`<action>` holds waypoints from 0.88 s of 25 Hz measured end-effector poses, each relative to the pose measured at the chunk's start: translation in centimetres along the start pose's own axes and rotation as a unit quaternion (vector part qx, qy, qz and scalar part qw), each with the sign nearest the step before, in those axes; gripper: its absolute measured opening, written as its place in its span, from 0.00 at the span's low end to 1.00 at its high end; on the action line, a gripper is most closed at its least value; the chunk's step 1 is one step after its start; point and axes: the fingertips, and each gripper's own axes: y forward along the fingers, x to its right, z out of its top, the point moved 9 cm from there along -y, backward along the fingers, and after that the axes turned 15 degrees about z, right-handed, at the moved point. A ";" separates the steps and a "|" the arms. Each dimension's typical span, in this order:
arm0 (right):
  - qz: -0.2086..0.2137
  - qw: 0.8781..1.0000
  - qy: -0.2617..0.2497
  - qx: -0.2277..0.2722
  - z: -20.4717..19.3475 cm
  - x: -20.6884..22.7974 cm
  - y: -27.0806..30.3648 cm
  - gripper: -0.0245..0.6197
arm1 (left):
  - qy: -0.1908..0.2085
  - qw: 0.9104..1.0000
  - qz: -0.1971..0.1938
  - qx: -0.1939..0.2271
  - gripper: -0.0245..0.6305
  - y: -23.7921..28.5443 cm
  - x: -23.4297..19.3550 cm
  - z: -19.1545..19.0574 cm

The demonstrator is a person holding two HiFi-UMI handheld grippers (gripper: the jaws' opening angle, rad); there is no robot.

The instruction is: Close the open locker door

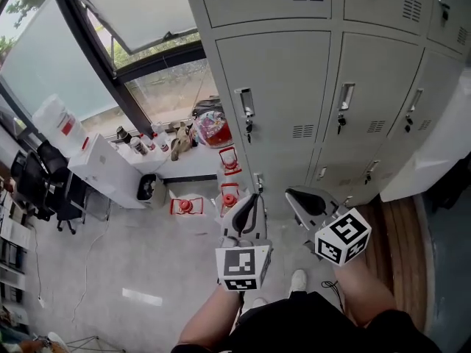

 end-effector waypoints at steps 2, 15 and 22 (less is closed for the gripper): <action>-0.010 1.000 -0.003 0.000 0.0 -1.4 -0.2 0.12 | -0.009 1.000 -0.024 0.003 0.07 -1.3 -0.2 -0.2; -0.065 0.998 -0.007 0.009 -1.1 -9.7 -1.7 0.12 | -0.010 0.992 -0.122 0.018 0.07 -8.1 -2.0 -0.5; -0.080 0.997 -0.007 0.011 -1.8 -12.1 -2.4 0.12 | -0.003 0.991 -0.135 0.020 0.07 -9.9 -2.4 -0.8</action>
